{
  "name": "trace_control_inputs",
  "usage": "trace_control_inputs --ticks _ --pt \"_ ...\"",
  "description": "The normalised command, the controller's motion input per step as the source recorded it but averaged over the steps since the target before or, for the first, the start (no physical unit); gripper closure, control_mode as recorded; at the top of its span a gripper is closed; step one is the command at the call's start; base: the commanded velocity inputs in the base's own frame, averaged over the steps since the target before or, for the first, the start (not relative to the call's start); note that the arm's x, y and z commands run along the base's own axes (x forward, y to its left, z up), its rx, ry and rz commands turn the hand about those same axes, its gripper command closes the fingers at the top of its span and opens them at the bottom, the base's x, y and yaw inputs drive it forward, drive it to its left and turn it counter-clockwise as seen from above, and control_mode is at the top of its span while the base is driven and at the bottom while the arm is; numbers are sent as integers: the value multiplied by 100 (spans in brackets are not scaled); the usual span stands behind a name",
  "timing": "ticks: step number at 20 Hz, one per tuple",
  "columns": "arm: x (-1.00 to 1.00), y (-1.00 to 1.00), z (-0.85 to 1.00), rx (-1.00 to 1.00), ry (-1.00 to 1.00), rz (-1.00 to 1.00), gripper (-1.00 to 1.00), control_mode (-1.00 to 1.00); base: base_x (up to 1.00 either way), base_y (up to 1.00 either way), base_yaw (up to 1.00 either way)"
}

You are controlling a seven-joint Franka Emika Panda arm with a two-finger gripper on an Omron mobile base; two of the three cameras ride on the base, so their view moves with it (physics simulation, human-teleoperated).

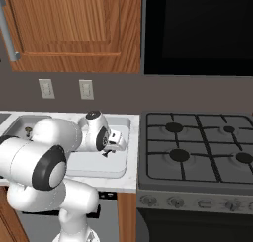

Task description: Place one mushroom and one fish in each tupperware on the nearby counter, to pack two identical lunches.

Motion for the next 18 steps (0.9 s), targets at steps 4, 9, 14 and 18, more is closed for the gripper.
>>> trace_control_inputs --ticks 4,9,14,18 --pt "0 0 13 0 1 0 -100 -100 0 0 0" --pt "0 1 39 0 0 0 -100 -100 0 0 0" --pt "-2 8 53 0 0 0 -100 -100 0 0 0" --pt "-33 2 66 0 1 0 -100 -100 0 0 0"
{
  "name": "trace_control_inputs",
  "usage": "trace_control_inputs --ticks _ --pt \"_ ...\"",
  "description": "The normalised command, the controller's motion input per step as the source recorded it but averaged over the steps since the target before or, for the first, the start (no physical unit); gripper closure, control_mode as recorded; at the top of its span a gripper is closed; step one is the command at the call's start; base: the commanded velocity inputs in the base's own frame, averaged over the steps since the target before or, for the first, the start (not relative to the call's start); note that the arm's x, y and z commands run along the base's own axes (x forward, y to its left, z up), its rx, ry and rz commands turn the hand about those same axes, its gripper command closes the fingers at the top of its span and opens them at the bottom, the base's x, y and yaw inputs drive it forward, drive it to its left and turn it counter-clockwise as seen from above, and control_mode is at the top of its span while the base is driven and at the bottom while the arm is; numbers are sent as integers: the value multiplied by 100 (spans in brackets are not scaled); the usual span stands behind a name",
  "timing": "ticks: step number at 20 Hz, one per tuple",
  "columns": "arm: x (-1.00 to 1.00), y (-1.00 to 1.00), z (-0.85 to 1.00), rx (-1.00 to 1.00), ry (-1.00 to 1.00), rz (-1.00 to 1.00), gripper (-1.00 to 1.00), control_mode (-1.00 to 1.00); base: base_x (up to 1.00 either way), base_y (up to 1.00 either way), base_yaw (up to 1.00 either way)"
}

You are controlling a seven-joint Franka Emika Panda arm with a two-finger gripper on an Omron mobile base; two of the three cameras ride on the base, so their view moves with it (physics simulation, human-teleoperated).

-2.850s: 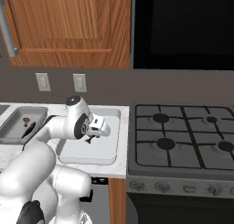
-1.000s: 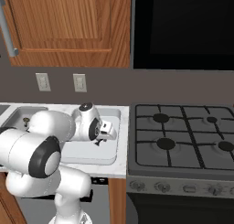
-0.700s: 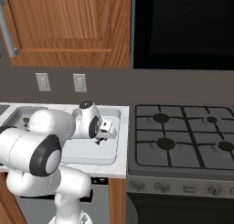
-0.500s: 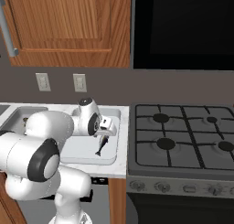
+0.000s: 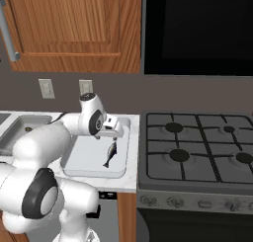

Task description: Place one mushroom and one fish in each tupperware on the nearby counter, to pack two identical lunches.

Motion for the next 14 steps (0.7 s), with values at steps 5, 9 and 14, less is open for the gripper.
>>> trace_control_inputs --ticks 5,9,14 --pt "-79 0 60 0 1 0 -100 -100 0 0 0" --pt "-91 0 40 0 0 0 -100 -100 0 0 0" --pt "-71 1 2 0 0 0 -100 -100 0 0 0"
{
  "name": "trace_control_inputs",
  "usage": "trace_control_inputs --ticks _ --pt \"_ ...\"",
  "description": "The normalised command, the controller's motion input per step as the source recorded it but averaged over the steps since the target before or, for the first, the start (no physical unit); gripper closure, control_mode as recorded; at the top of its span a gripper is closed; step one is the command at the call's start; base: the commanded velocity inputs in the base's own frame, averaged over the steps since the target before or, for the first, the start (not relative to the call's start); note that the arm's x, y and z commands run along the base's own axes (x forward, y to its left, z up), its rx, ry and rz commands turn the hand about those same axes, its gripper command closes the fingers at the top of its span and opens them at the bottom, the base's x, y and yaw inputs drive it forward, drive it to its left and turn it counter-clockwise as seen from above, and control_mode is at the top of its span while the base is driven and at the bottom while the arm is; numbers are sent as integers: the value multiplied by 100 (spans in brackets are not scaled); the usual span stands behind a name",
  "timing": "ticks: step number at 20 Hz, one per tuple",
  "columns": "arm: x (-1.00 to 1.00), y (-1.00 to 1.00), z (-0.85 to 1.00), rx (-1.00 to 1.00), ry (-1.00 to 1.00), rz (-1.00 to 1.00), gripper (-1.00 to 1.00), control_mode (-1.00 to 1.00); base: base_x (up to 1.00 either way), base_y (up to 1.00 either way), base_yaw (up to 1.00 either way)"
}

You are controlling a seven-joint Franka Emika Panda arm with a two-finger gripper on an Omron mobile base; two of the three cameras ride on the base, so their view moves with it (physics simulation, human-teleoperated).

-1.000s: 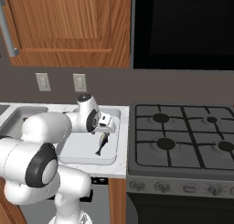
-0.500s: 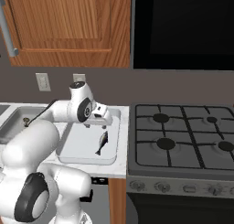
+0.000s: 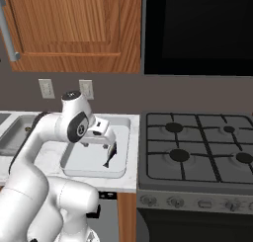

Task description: Place one mushroom and one fish in each tupperware on the nearby counter, to pack two identical lunches.

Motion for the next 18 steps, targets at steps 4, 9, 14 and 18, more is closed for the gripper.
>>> trace_control_inputs --ticks 4,9,14,18 --pt "-35 0 -23 0 -3 3 -100 -100 0 0 0" --pt "-52 0 -3 0 -9 4 -100 100 -20 0 1" --pt "0 0 0 0 0 0 -100 100 -100 -4 6" --pt "0 0 0 0 0 0 -100 100 -100 -20 4"
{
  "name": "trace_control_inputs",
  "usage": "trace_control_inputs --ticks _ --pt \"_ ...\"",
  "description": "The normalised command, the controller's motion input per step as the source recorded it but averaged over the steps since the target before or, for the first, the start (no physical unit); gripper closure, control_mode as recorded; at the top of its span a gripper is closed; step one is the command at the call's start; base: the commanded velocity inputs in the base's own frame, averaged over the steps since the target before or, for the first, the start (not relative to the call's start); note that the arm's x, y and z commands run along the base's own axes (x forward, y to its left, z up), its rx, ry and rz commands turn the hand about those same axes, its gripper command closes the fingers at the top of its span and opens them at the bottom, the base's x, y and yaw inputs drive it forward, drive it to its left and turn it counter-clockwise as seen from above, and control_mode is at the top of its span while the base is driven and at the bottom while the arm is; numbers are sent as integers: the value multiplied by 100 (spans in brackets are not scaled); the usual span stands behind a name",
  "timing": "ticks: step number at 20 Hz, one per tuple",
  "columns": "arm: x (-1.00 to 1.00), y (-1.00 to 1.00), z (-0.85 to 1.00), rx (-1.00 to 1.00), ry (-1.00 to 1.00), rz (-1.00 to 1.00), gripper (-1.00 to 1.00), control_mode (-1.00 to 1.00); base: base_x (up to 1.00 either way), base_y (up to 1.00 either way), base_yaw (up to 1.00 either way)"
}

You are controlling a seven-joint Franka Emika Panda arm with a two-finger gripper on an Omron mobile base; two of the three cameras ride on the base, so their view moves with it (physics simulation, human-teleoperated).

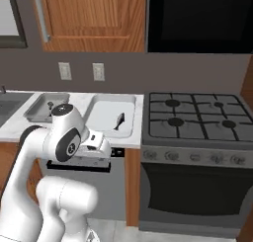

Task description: Place one mushroom and one fish in each tupperware on the nearby counter, to pack two identical lunches.

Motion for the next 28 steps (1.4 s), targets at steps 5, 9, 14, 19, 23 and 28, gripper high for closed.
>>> trace_control_inputs --ticks 5,9,14,19,23,28 --pt "0 0 0 0 0 0 -100 100 -100 -42 0" --pt "0 0 0 0 0 0 -100 100 -100 -68 0" --pt "0 0 0 0 0 0 -100 100 -100 -96 0" --pt "0 0 0 0 0 0 -100 100 -100 -100 -1" --pt "0 0 0 0 0 0 -100 100 -81 -100 -3" --pt "0 0 0 0 0 0 -100 100 -29 -100 -3"
